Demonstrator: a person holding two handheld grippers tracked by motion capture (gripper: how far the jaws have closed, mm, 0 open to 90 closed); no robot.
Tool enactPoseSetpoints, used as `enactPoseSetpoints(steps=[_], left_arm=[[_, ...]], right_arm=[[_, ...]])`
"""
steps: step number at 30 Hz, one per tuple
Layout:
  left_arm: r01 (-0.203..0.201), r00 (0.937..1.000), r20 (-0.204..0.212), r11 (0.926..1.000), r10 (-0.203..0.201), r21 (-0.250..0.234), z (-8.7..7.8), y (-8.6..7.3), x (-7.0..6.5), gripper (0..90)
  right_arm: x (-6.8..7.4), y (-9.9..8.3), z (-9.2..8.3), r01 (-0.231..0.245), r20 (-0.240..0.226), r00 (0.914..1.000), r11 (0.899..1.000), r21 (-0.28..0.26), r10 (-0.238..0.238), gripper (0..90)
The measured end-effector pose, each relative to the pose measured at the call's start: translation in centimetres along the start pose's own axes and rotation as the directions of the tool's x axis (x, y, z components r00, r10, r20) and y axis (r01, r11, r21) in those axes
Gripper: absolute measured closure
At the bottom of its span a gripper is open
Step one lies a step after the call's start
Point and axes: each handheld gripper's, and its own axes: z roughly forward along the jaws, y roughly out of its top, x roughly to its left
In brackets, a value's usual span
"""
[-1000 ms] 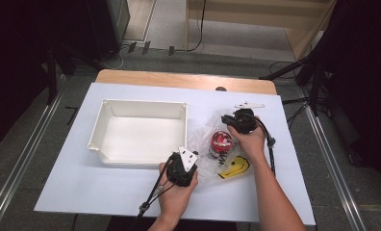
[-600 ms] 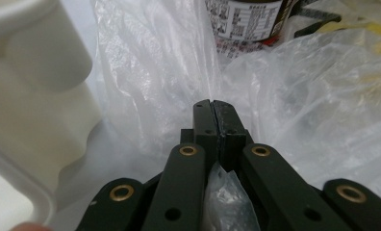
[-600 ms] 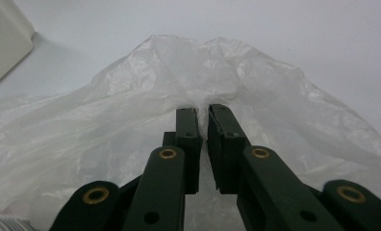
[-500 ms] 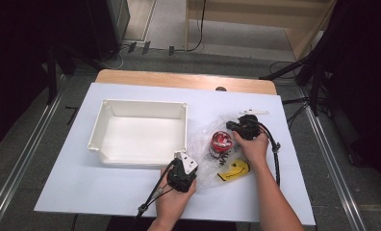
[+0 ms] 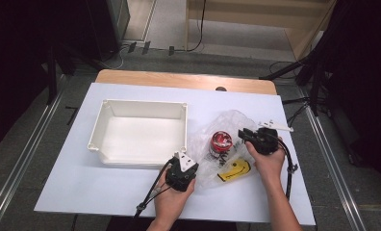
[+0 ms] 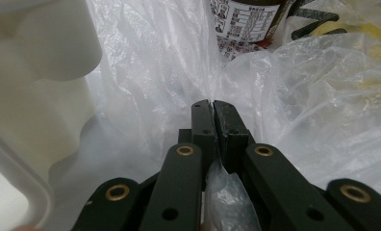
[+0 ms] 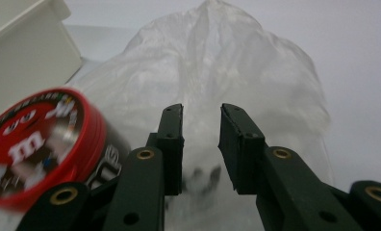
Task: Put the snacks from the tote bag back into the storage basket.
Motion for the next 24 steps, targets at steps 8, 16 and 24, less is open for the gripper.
enactPoseSetpoints(steps=[8,16,24], left_arm=[[0.009,0.9998,0.016,0.9999,-0.009,-0.013,-0.1,-0.1,0.1,86.2],[0.018,0.9993,0.033,0.9996,-0.018,-0.020,-0.2,-0.1,0.4,84.9],[0.016,0.9992,0.037,0.9997,-0.015,-0.021,-0.3,-0.1,0.4,84.5]], right_arm=[[-1.4,-3.8,-1.6,-0.007,0.047,0.9989,0.995,0.101,0.003,72.1],[-1.4,-4.7,-2.6,0.015,0.100,0.9946,0.993,0.118,-0.027,68.9],[0.7,-2.5,-5.8,0.050,0.004,0.9987,0.998,-0.034,-0.050,61.6]])
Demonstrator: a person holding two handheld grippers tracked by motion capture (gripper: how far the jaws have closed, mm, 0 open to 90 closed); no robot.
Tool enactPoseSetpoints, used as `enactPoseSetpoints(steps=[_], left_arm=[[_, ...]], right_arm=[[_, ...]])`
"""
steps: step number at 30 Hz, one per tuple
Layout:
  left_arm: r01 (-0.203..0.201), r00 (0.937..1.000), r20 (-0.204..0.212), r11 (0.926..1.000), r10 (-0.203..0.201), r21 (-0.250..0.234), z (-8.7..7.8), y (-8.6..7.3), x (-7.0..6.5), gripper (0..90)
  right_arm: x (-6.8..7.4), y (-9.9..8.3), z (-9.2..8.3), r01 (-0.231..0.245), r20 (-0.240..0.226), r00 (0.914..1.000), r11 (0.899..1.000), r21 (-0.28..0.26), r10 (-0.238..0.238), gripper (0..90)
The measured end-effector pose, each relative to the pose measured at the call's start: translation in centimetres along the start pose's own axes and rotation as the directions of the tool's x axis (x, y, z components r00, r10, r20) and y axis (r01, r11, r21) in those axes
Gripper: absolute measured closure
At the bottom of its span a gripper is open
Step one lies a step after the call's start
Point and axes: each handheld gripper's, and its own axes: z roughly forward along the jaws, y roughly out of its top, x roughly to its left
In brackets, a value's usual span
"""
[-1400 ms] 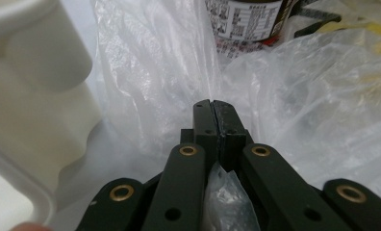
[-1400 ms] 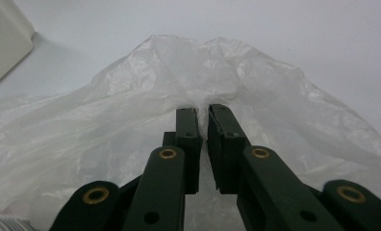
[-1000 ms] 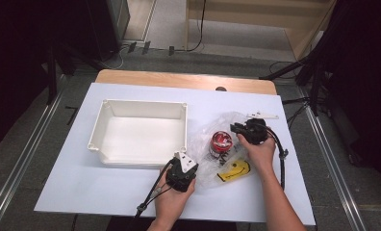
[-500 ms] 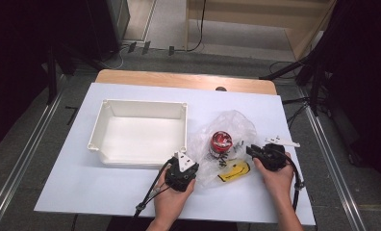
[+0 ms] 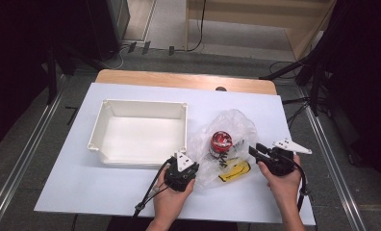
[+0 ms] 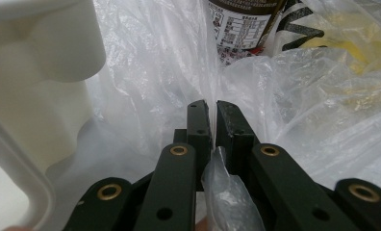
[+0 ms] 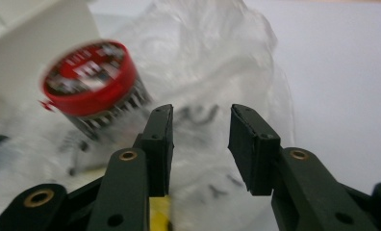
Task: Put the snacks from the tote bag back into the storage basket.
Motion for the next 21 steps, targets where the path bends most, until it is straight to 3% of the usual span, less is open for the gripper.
enactPoseSetpoints(steps=[6,10,11,14,16,21], left_arm=[[0.002,1.0000,-0.003,1.0000,-0.002,-0.006,0.0,0.0,-0.1,84.4],[0.000,1.0000,-0.002,1.0000,0.000,-0.005,0.0,0.0,-0.1,84.4],[0.000,1.0000,-0.003,1.0000,0.000,-0.006,0.0,0.0,-0.1,84.4],[0.000,1.0000,-0.003,1.0000,0.000,-0.006,0.0,0.0,-0.1,84.3],[0.000,1.0000,-0.004,1.0000,0.000,-0.006,0.0,0.0,-0.1,84.4],[-0.001,1.0000,-0.005,1.0000,0.001,-0.005,0.0,0.0,-0.1,84.4]], right_arm=[[2.2,1.5,-0.6,0.017,-0.050,0.9986,0.998,-0.059,-0.019,55.7],[3.1,1.8,-0.2,0.041,-0.068,0.9967,0.997,-0.070,-0.046,48.9],[3.6,1.9,0.2,0.052,-0.078,0.9953,0.996,-0.067,-0.057,44.2],[3.9,1.8,0.8,0.056,-0.089,0.9942,0.997,-0.054,-0.061,41.6],[4.2,1.6,1.6,0.038,-0.100,0.9940,0.998,-0.042,-0.042,37.1],[4.8,1.4,2.8,0.047,-0.095,0.9943,0.999,-0.018,-0.049,24.2]])
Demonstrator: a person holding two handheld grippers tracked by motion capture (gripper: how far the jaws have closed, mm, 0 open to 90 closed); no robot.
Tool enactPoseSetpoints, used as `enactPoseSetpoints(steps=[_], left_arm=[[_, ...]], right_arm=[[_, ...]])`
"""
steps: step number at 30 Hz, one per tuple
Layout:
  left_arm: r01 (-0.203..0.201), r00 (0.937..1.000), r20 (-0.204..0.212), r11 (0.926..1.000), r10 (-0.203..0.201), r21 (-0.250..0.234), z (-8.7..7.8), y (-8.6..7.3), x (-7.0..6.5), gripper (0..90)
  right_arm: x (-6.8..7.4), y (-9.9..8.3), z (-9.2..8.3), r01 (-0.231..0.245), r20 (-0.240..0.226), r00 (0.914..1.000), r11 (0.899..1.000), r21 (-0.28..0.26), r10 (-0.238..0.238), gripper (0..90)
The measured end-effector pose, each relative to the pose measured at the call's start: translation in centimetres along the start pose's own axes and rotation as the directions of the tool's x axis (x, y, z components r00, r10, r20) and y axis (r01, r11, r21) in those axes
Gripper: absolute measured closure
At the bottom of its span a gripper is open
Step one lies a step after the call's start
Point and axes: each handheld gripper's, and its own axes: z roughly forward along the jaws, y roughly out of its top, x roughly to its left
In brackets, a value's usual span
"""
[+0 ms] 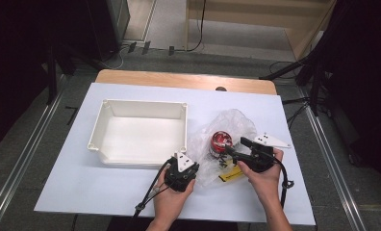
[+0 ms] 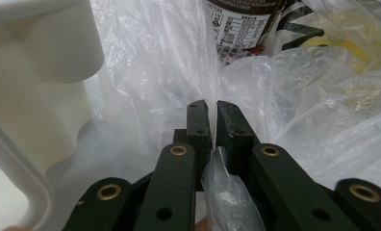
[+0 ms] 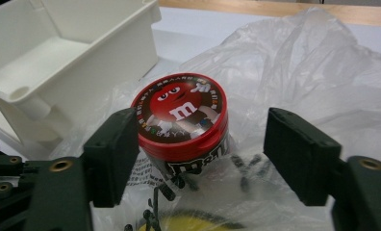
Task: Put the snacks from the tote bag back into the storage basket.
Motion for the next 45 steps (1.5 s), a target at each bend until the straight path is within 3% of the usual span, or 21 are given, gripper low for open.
enactPoseSetpoints(steps=[12,27,45], left_arm=[[-0.009,1.0000,0.001,1.0000,0.009,0.003,0.0,0.0,0.0,84.5],[-0.012,0.9999,-0.001,0.9999,0.012,0.003,0.0,0.0,-0.1,84.4],[-0.016,0.9998,-0.009,0.9998,0.016,0.008,0.0,0.0,-0.1,84.5]], right_arm=[[0.7,-0.7,1.9,0.033,0.005,0.9994,0.999,0.042,-0.033,15.0],[1.2,-1.9,3.7,0.044,0.026,0.9986,0.995,0.090,-0.047,15.6],[1.5,-2.3,5.3,0.028,0.065,0.9973,0.996,0.081,-0.034,19.8]])
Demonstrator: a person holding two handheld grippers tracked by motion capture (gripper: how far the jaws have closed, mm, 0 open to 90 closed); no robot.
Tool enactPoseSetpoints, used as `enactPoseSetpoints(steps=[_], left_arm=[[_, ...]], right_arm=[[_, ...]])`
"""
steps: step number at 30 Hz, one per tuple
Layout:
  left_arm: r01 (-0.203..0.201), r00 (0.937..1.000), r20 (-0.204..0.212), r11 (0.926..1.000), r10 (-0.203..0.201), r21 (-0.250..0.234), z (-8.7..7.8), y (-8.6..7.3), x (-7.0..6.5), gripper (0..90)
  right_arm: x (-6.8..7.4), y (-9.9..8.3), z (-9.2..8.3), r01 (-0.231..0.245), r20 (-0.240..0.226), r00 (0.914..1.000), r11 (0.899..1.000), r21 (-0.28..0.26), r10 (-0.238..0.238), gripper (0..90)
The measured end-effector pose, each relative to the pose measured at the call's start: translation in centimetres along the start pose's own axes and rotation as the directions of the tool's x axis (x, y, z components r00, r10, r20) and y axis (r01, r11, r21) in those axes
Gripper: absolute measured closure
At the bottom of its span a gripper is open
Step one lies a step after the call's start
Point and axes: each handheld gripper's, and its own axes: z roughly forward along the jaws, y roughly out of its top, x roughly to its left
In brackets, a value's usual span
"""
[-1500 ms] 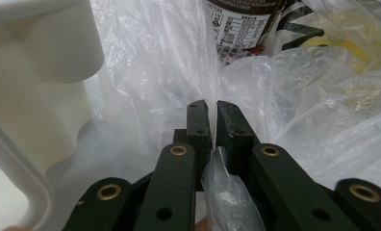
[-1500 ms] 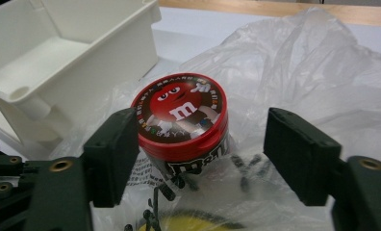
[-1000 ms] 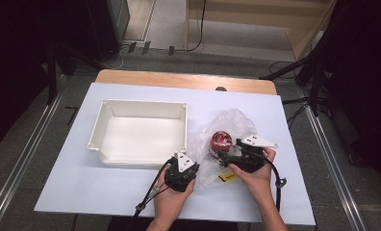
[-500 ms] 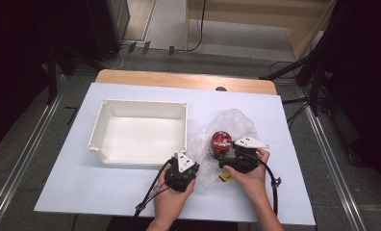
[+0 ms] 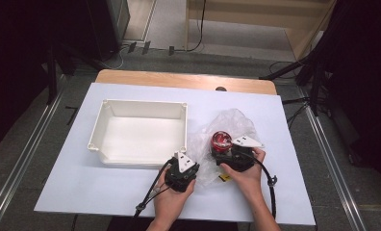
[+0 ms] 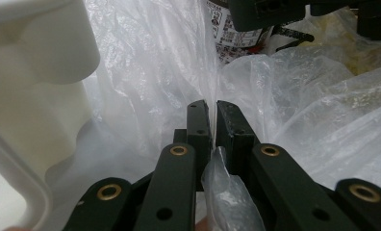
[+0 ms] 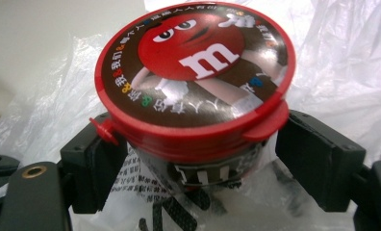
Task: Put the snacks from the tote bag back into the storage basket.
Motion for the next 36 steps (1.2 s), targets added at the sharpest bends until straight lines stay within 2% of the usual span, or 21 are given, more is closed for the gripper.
enactPoseSetpoints(steps=[10,14,19,26,36], left_arm=[[-0.007,1.0000,-0.004,1.0000,0.007,0.004,0.1,0.0,-0.1,84.6],[-0.007,1.0000,-0.003,1.0000,0.007,0.005,0.1,0.0,-0.1,84.7],[-0.009,1.0000,0.001,0.9999,0.009,0.005,0.1,0.0,0.0,84.6],[-0.006,1.0000,0.004,1.0000,0.006,0.006,0.1,0.0,0.0,84.6],[-0.006,1.0000,-0.004,1.0000,0.006,0.002,0.0,0.0,-0.1,81.8]], right_arm=[[0.5,-0.1,0.8,0.019,0.029,0.9994,1.000,-0.012,-0.019,23.6],[0.3,-0.1,0.8,0.000,0.018,0.9998,1.000,-0.017,0.000,24.0],[0.5,-0.1,0.6,0.020,0.042,0.9989,0.999,-0.045,-0.018,25.9],[0.6,0.1,0.2,0.043,0.053,0.9978,0.998,-0.039,-0.041,26.1],[0.4,0.9,-1.4,0.034,0.048,0.9984,0.997,-0.068,-0.030,26.1]])
